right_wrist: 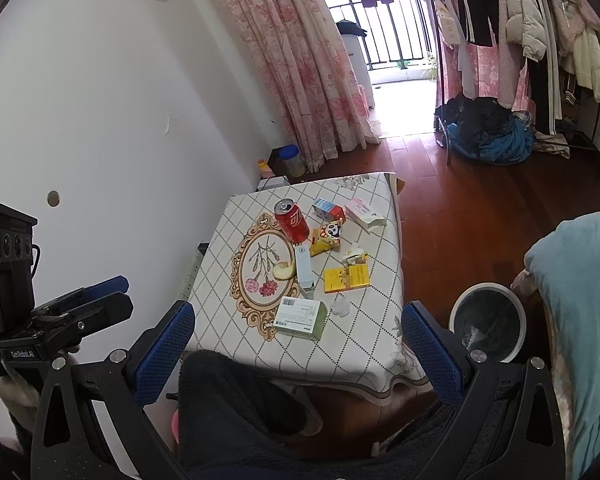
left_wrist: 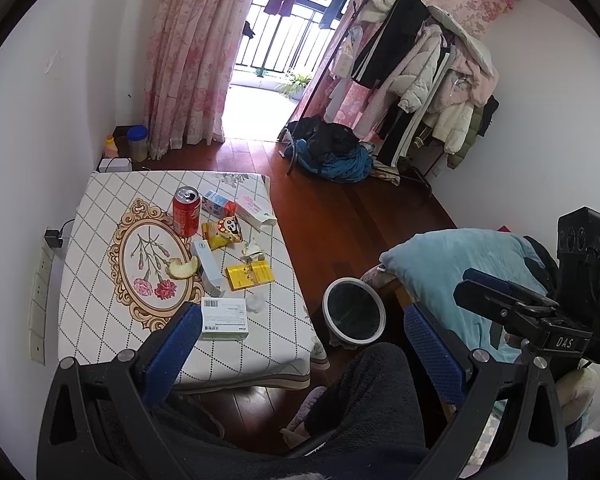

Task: Collect trash

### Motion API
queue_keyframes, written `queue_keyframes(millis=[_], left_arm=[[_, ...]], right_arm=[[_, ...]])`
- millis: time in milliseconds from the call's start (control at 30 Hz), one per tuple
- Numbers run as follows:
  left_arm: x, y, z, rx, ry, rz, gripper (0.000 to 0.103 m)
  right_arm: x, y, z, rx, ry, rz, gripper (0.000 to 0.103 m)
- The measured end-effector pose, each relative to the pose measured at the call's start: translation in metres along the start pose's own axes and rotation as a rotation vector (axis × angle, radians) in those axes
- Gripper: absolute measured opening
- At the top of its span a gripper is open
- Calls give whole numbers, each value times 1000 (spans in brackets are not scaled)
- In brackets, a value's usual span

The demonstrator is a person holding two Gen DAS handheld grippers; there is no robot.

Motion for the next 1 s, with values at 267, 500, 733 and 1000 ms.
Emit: queue_keyframes(millis=[267, 500, 733, 1000], left_arm=[[0, 0, -2, 1, 3, -1, 103], [2, -1, -1, -2, 3, -2, 103], [2, -2, -1, 0, 3, -2, 103], [2, -2, 0, -2, 4, -1, 103]], right_arm=[[0, 1, -2, 0, -14, -7, 103], [-1, 3, -3, 1, -13, -4, 103], [-1, 3, -3, 2, -11, -5, 103], [0, 3, -4, 3, -12, -3, 103]])
Point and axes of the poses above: each gripper's, at about its wrist camera, not at the fingertips, and x roughly against the way its jaws point, z to its right, y to its underside, the point moved 2 cm from there along -x, roughly the way its jaws point, and after that the axes turned 7 degrees about -z, right-handed, at the moved point
